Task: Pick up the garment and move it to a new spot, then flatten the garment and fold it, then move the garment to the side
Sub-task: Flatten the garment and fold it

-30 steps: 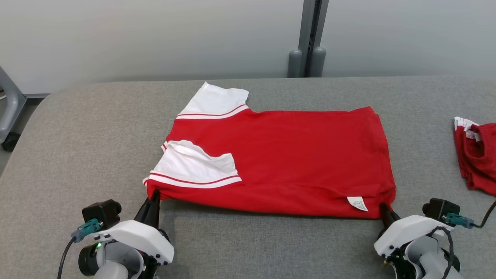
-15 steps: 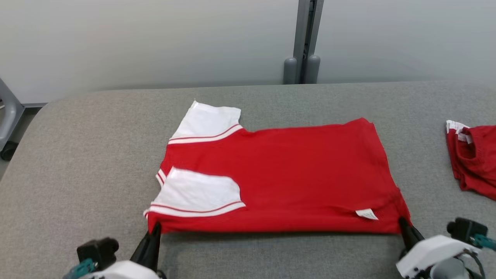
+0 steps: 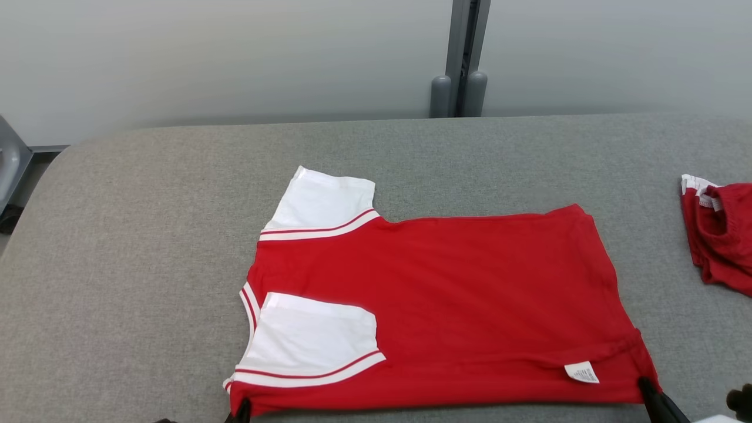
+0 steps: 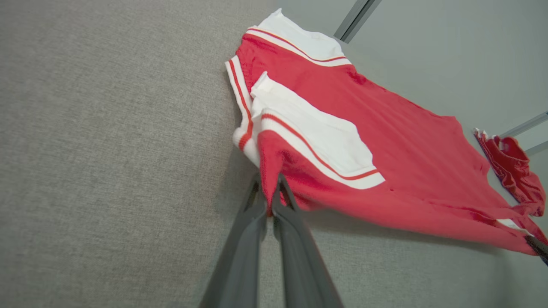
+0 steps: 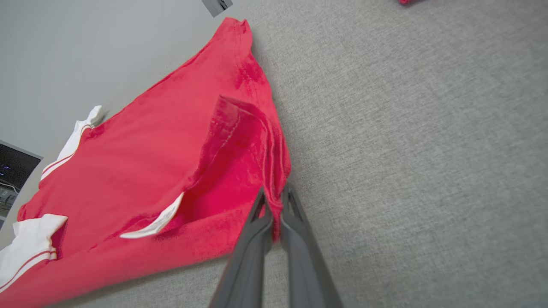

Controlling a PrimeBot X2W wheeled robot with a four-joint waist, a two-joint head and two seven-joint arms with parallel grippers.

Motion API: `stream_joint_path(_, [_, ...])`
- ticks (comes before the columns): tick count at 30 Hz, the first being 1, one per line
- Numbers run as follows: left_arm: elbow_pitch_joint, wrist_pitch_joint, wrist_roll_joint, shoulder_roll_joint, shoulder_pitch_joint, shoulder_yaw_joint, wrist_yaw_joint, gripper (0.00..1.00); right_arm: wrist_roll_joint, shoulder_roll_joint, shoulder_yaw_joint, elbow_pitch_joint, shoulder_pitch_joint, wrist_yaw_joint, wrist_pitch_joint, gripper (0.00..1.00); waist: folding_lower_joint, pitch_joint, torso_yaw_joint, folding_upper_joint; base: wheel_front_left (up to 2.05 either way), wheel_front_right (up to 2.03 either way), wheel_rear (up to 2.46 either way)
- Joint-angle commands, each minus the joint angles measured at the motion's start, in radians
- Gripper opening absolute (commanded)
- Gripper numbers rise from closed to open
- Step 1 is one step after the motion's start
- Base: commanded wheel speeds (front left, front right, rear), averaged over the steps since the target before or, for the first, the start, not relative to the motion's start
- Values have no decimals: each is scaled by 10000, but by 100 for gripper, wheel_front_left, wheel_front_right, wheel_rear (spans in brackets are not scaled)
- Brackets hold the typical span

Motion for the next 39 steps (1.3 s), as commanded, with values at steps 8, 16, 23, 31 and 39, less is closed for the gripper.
stream_joint_path(8, [433, 134, 141, 68, 154, -189, 228, 45, -356, 281, -488, -1416, 829, -1, 731, 100, 0, 44, -125, 0, 0, 0, 0])
stream_joint_path(16, [443, 279, 267, 296, -57, -170, 319, 100, -513, 280, -493, -1522, 882, 2, 406, 100, 0, 87, -203, 0, 0, 0, 0])
stream_joint_path(23, [377, 242, 805, 682, -1255, -264, 150, 100, -1473, 283, -400, -1802, 126, 2, -69, 100, 0, 173, -314, 0, 0, 0, 0])
stream_joint_path(31, [1824, 600, 1360, 879, -4235, -561, -348, 100, -2580, 283, 288, -1471, -1544, 2, -613, 100, 0, 595, -508, 0, 0, 0, 0])
stream_joint_path(39, [4473, 1088, 1712, 830, -7521, -867, -880, 100, -3102, 118, 1326, -601, -3555, 0, -892, 100, 0, 1691, -922, 0, 0, 0, 0])
